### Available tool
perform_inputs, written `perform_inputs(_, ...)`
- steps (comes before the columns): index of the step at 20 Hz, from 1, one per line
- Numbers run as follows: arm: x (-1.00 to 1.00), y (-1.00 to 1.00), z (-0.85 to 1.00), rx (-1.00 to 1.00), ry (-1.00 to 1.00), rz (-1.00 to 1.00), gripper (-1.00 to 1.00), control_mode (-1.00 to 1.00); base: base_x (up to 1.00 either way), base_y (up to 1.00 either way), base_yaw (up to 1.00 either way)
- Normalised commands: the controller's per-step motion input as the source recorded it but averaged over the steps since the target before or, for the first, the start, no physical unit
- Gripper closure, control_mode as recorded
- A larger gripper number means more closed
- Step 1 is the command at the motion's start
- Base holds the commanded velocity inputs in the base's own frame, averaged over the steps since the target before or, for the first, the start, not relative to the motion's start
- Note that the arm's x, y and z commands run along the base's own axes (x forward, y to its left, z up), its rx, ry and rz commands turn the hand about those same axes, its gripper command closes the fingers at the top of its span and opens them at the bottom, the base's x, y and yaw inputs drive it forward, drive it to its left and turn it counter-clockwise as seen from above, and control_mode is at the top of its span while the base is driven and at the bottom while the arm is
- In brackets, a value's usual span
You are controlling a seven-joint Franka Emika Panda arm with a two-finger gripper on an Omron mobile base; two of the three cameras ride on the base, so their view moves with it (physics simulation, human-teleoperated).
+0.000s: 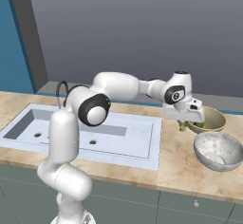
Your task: Pick the lemon wedges from the sink and place them in one bowl. Place the avocado in the other bowl. Then turn off the sink faucet.
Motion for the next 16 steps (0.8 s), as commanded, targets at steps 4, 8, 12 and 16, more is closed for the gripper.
perform_inputs(4,-0.13,-0.22,0.00,-0.10,0.00,-0.02,1.00,-1.00,0.00,0.00,0.00)
perform_inputs(8,-0.03,-0.26,0.00,-0.08,0.00,-0.03,1.00,-1.00,0.00,0.00,0.00)
perform_inputs(12,0.00,-0.26,0.00,-0.05,0.00,-0.02,1.00,-1.00,0.00,0.00,0.00)
perform_inputs(16,0.00,-0.21,0.04,-0.04,0.02,-0.02,1.00,-1.00,0.00,0.00,0.00)
